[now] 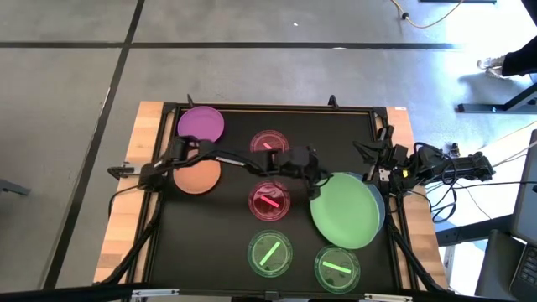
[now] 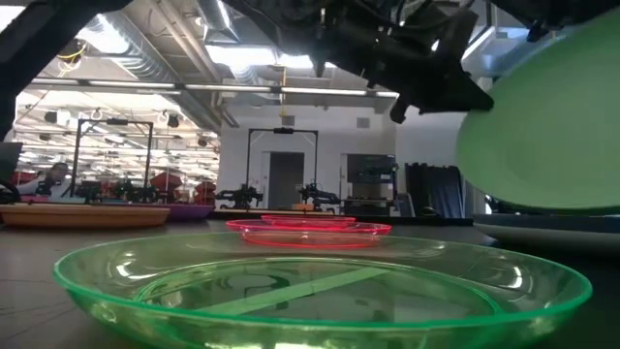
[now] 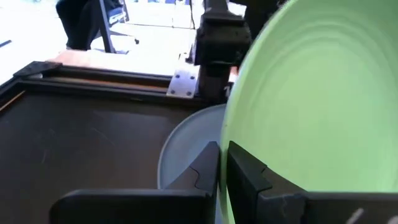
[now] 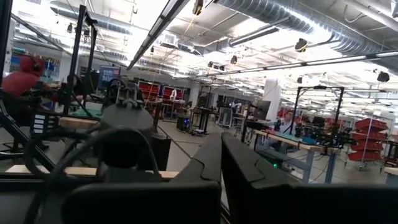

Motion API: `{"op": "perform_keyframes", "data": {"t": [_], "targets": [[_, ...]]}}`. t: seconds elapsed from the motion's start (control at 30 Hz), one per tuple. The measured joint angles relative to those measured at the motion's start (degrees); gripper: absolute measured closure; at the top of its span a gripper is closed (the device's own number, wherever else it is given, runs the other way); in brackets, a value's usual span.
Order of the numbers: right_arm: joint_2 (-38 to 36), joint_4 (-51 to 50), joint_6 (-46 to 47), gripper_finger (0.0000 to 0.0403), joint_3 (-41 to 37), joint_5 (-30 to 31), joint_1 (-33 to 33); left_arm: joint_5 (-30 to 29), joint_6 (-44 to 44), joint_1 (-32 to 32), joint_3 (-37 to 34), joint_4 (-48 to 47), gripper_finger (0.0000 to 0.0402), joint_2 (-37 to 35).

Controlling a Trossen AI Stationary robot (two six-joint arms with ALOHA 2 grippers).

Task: Stack plastic plates
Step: Stack the green plate on top of blue plate

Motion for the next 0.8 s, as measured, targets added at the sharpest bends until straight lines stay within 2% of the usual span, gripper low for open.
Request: {"op": "perform_keyframes", "data": {"t": [0.33,0.8], "targets": [[0.00,1.05,-2.19,0.0400,0.00,0.59,0.00,0.04,-1.14,2.38,1.68,2.21,0.0384,4.04],[0.01,1.15,-2.49,0.0400,0.00,1.07,-0.02,0.50,-3.11,2.47,1.68,5.35,0.0384,4.22]]}}
